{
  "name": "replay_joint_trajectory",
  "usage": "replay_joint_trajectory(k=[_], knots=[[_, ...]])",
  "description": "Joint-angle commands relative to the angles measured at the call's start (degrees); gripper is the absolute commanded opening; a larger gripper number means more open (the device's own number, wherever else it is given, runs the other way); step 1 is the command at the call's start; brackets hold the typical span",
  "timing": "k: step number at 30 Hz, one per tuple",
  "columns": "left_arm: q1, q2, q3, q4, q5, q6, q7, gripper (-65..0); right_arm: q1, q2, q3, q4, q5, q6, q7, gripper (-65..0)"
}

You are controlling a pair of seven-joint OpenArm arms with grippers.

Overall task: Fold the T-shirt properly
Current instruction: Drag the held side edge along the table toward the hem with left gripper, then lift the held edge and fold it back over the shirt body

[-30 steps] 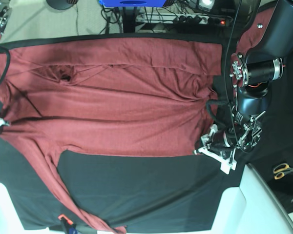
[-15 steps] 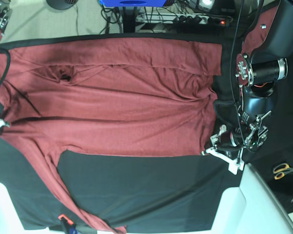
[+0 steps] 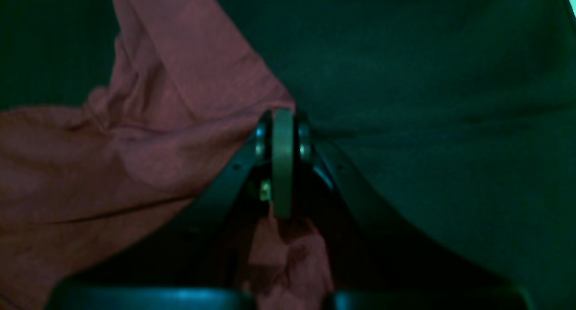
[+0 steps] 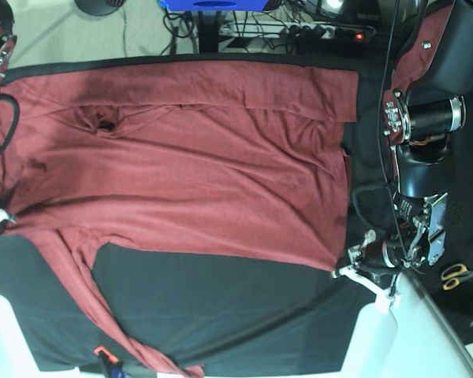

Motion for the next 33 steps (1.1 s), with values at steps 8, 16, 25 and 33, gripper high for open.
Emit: replay_joint_trajectory(k=[8,16,25,33], knots=[[-0.12,-0.61,-0.27,4.08,-0.98,-0.65,-0.94,-65.0,2.28,1.48,-0.27,-4.27,0.61,0.32,10.77,-64.8],[-0.12,-0.44,-0.27,4.26,-3.35,-0.65,-0.94,-65.0,4.12,1.48,-6.07,-6.56,0.69,-0.03,16.66,-64.8],[-0.12,-1.49,0.43,7.86,-10.56,-0.65,-0.94,-65.0,6.67,1.48,-5.80,-6.56,0.69,-0.12,16.57,-64.8],[-0.21,-1.23,0.43,8.04,-10.56,-0.65,-0.94,-65.0,6.85,1.39,-5.63,-6.56,0.69,-1.17,20.44,-64.8]])
